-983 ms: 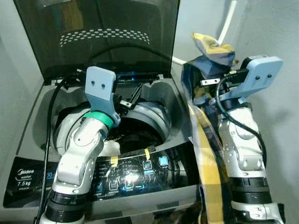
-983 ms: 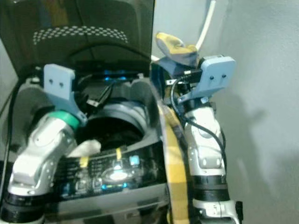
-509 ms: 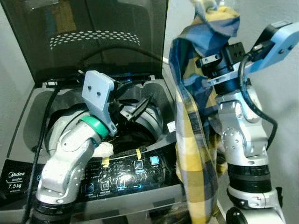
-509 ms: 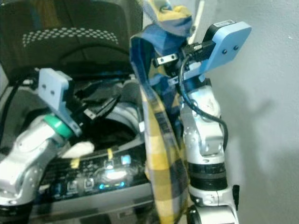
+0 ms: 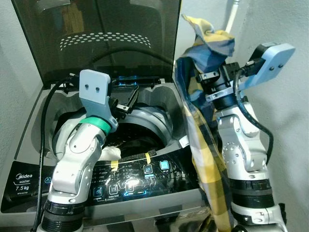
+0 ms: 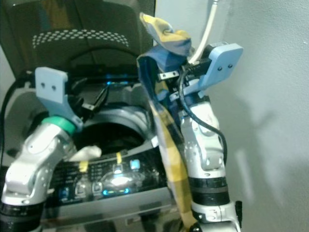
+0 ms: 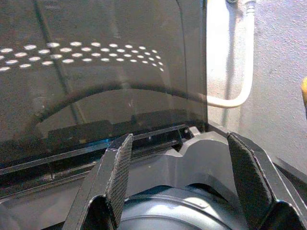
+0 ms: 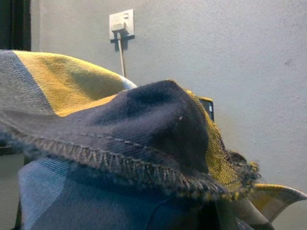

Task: Clothes washing

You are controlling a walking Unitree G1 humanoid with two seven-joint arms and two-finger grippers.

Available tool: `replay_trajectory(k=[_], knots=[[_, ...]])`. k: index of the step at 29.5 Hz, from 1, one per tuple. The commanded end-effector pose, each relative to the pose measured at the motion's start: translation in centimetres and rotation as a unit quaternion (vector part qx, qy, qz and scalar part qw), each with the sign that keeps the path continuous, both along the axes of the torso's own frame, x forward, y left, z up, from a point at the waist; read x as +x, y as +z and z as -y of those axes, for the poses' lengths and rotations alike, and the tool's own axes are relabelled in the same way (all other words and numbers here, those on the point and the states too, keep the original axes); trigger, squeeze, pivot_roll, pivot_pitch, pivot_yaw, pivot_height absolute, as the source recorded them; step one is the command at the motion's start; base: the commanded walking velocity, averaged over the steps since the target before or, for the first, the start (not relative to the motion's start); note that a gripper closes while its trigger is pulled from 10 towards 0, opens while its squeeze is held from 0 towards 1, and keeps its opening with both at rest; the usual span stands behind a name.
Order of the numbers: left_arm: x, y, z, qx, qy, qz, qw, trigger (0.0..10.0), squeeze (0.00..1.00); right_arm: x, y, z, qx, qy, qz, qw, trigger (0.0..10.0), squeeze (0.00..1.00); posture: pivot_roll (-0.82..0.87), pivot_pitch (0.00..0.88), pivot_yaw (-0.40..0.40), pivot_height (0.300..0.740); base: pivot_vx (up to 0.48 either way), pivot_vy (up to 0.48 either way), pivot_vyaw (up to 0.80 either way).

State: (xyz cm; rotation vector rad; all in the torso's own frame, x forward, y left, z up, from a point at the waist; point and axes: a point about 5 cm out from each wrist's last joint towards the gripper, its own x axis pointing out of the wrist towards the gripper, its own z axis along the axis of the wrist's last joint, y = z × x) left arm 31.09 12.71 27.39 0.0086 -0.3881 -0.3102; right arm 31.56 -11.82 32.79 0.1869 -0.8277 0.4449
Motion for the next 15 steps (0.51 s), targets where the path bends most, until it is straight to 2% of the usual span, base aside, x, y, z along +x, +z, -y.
replay_trajectory(k=[1, 11, 15], knots=[[0.22, -0.18, -0.14, 0.000, 0.009, -0.008, 1.000, 10.0, 0.00, -0.03, -0.07, -0.05, -0.004, -0.003, 0.000, 1.000, 10.0, 0.00, 0.04, 0.000, 0.044, 0.740, 0.000, 0.480, 0.00], [0.42, -0.22, -0.22, -0.003, 0.024, -0.009, 1.000, 10.0, 0.00, 0.02, -0.17, -0.10, -0.004, -0.003, -0.003, 1.000, 10.0, 0.00, 0.04, 0.000, 0.043, 0.740, 0.000, 0.480, 0.00], [0.48, -0.20, -0.26, 0.002, 0.028, -0.007, 1.000, 10.0, 0.00, 0.02, -0.19, -0.11, -0.004, -0.003, -0.004, 1.000, 10.0, 0.00, 0.04, 0.000, 0.045, 0.740, 0.000, 0.204, 0.00]])
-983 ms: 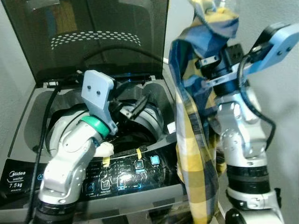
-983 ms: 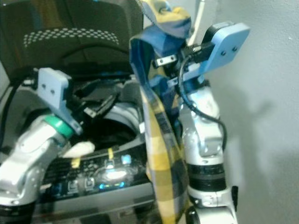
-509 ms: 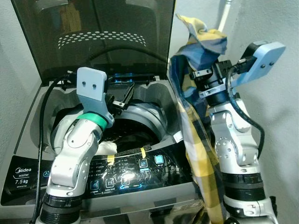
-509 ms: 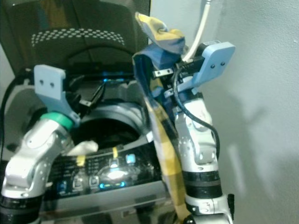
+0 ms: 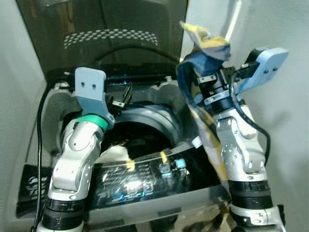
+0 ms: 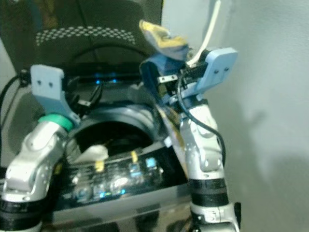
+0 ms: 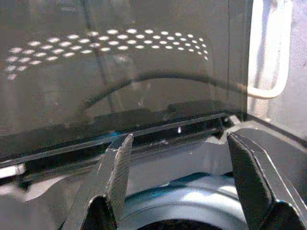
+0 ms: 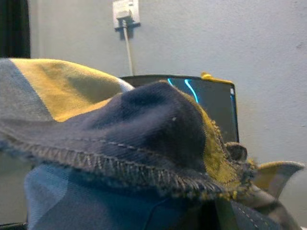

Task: Clothes washing

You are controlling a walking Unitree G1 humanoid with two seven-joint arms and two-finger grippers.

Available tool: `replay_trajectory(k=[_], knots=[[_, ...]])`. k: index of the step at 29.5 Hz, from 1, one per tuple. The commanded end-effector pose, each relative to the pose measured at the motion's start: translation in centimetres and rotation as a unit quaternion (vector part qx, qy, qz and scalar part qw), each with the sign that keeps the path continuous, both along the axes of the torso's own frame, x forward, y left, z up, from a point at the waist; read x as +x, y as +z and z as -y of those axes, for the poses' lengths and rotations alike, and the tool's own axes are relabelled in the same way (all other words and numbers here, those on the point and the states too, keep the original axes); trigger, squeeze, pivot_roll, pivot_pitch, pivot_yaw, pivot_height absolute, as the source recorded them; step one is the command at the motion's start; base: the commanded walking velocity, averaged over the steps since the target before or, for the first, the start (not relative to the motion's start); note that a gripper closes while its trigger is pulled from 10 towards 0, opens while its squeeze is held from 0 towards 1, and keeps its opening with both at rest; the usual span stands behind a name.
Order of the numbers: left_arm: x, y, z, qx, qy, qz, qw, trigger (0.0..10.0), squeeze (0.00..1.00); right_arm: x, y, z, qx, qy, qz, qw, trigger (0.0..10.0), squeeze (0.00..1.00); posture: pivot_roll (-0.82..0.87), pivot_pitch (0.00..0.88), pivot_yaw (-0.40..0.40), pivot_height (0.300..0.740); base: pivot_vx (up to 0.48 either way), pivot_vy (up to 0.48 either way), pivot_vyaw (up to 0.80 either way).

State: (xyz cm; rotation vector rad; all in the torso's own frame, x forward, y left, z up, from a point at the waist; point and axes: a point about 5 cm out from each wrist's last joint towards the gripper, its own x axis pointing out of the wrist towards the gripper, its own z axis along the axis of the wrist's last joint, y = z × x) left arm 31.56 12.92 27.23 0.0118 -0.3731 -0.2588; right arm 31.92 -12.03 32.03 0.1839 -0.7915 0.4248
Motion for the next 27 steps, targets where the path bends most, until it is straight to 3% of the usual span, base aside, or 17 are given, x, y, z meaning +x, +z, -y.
replay_trajectory(k=[1, 21, 23, 25, 26, 27], knots=[[0.0, 0.0, 0.0, 0.004, 0.002, 0.000, 1.000, 10.0, 0.00, -0.3, 0.6, -0.3, -0.002, 0.006, 0.015, 1.000, 10.0, 0.00, 0.04, 0.000, 0.045, 0.740, 0.000, 0.000, 0.00], [0.4, -0.3, -0.1, 0.020, 0.017, -0.005, 1.000, 10.0, 0.00, -0.4, 0.4, -0.3, -0.006, 0.002, 0.012, 1.000, 10.0, 0.00, 0.03, 0.000, 0.046, 0.740, 0.000, 0.000, 0.00], [0.1, -0.1, 0.0, 0.035, -0.007, 0.007, 0.999, 10.0, 0.00, -0.4, 0.4, -0.5, -0.008, 0.006, 0.014, 1.000, 10.0, 0.00, 0.03, 0.000, 0.045, 0.740, 0.000, 0.000, 0.00], [-1.6, 0.5, 0.1, 0.060, -0.134, 0.021, 0.989, 10.0, 0.00, -0.6, 1.6, -1.2, -0.019, 0.035, 0.035, 0.999, 10.0, 0.00, 0.03, 0.000, 0.045, 0.740, 0.000, 0.000, 0.00], [-1.6, 0.5, 0.1, 0.060, -0.134, 0.021, 0.989, 10.0, 0.00, -0.6, 1.6, -1.2, -0.019, 0.035, 0.035, 0.999, 10.0, 0.00, 0.03, 0.000, 0.045, 0.740, 0.000, 0.000, 0.00], [-2.3, 0.7, 0.1, 0.064, -0.176, 0.022, 0.982, 10.0, 0.00, -0.7, 2.1, -1.4, -0.022, 0.046, 0.044, 0.998, 10.0, 0.00, 0.03, 0.000, 0.045, 0.740, 0.000, 0.000, 0.00]])
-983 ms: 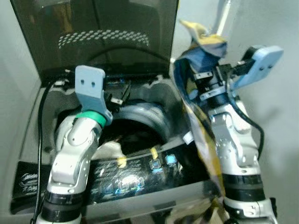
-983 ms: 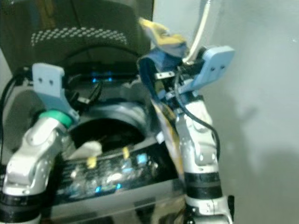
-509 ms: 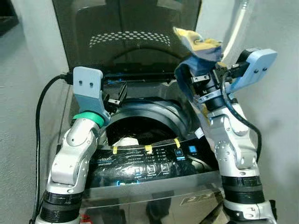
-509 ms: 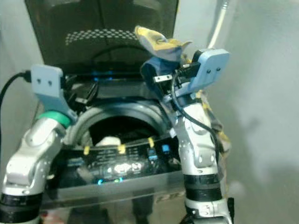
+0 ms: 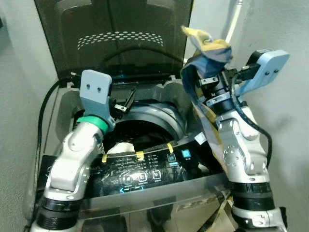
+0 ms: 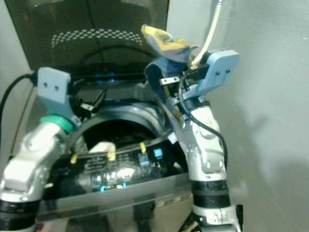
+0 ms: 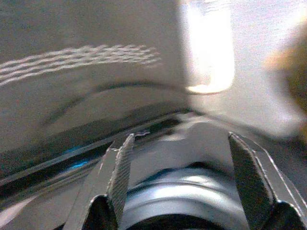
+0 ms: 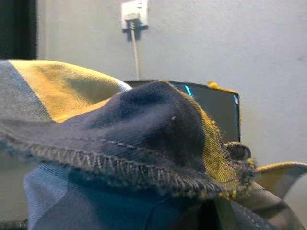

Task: Clothes washing

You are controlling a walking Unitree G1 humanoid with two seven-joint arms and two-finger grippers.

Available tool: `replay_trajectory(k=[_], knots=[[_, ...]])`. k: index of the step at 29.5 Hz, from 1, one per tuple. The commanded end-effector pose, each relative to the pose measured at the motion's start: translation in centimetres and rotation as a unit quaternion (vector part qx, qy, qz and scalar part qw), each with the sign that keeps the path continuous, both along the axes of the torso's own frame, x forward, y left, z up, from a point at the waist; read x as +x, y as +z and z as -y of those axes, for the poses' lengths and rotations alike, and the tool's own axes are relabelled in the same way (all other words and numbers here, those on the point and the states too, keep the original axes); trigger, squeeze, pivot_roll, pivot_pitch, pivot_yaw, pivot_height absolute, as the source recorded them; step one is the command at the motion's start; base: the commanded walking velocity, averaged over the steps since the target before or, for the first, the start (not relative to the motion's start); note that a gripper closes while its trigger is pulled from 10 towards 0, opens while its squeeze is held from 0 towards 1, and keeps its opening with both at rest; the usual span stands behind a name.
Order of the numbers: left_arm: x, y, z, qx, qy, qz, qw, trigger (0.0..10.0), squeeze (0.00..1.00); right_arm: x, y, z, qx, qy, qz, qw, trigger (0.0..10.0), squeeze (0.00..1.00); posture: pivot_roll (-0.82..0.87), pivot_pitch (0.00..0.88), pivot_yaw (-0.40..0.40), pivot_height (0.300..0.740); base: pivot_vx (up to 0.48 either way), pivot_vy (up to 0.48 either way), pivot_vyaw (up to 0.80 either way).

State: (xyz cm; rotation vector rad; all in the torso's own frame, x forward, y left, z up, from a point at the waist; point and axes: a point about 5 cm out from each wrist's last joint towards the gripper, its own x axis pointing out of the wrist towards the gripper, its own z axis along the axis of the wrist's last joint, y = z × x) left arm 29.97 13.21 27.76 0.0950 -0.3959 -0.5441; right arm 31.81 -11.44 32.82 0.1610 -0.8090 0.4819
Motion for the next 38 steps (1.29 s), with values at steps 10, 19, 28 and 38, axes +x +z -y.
replay_trajectory(k=[10, 19, 28, 38], knots=[[-6.0, -2.6, 0.5, 0.076, -0.269, -0.089, 0.956, 10.0, 0.00, -1.3, 7.9, -1.7, 0.021, 0.182, 0.099, 0.978, 10.0, 0.00, 0.06, 0.000, 0.024, 0.740, 0.000, 0.000, 0.00], [-3.9, -1.1, 3.7, 0.050, -0.328, -0.060, 0.942, 10.0, 0.00, -3.5, 10.1, -3.8, 0.006, 0.320, 0.133, 0.938, 10.0, 0.00, 0.05, 0.000, 0.016, 0.740, 0.000, 0.000, 0.00], [1.9, 0.9, 6.7, 0.058, -0.282, -0.032, 0.957, 10.0, 0.00, -5.9, 11.5, -5.3, 0.009, 0.438, 0.149, 0.886, 10.0, 0.00, 0.02, 0.000, 0.036, 0.740, 0.000, 0.000, 0.00], [9.8, 5.5, 4.6, 0.012, 0.053, 0.006, 0.999, 10.0, 0.00, -7.6, 12.2, -2.0, 0.027, 0.466, 0.167, 0.869, 10.0, 0.00, -0.02, 0.000, 0.072, 0.740, 0.000, 0.000, 0.00]])
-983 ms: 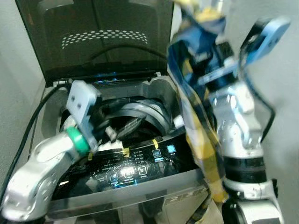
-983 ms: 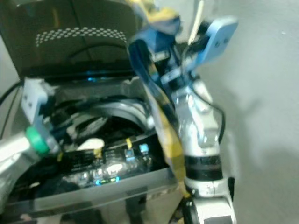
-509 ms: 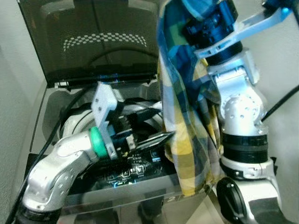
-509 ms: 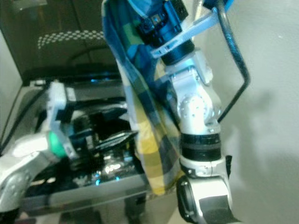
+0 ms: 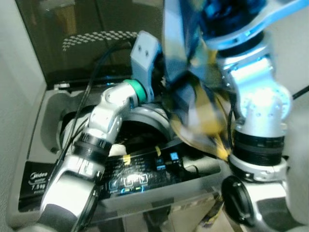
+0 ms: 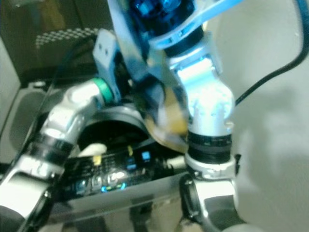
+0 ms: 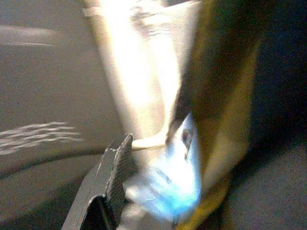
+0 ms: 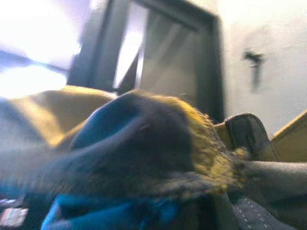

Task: Clothes washing

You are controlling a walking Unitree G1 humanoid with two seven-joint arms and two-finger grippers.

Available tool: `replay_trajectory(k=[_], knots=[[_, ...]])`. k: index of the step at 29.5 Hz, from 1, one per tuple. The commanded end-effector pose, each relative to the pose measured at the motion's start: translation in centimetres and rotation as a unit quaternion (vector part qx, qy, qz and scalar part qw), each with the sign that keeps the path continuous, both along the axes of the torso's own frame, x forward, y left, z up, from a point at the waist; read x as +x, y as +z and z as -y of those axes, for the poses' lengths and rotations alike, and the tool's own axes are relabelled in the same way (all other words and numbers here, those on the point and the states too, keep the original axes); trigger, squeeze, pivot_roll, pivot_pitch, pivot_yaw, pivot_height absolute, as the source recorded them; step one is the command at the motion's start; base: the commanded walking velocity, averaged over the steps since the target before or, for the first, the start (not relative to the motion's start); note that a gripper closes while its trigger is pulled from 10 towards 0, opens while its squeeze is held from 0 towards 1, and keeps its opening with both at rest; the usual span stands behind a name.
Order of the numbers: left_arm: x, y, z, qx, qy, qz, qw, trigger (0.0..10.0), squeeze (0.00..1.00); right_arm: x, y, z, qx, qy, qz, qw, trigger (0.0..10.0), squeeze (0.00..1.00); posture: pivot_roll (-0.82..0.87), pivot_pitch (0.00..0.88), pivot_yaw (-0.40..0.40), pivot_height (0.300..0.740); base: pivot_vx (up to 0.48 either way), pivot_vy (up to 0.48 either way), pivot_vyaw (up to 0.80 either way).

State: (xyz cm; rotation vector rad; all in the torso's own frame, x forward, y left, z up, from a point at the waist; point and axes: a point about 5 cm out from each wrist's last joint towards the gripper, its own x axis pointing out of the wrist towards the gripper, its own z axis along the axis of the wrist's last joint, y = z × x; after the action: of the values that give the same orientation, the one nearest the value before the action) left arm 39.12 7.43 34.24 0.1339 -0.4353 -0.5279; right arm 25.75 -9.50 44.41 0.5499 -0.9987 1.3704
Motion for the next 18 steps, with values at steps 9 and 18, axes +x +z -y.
replay_trajectory(k=[9, 18], knots=[[0.4, 1.8, -7.0, -0.038, 0.231, 0.070, 0.970, 10.0, 0.00, 2.0, -3.3, 3.2, -0.018, -0.108, -0.049, 0.993, 10.0, 0.00, 0.01, 0.004, 0.055, 0.740, 0.000, 0.000, 0.00], [-4.1, 0.1, -11.5, -0.031, 0.380, 0.180, 0.907, 10.0, 0.00, 10.0, -14.9, 2.2, -0.229, -0.375, -0.176, 0.881, 10.0, 0.00, 0.07, 0.037, 0.033, 0.740, 0.000, 0.000, 0.00]])
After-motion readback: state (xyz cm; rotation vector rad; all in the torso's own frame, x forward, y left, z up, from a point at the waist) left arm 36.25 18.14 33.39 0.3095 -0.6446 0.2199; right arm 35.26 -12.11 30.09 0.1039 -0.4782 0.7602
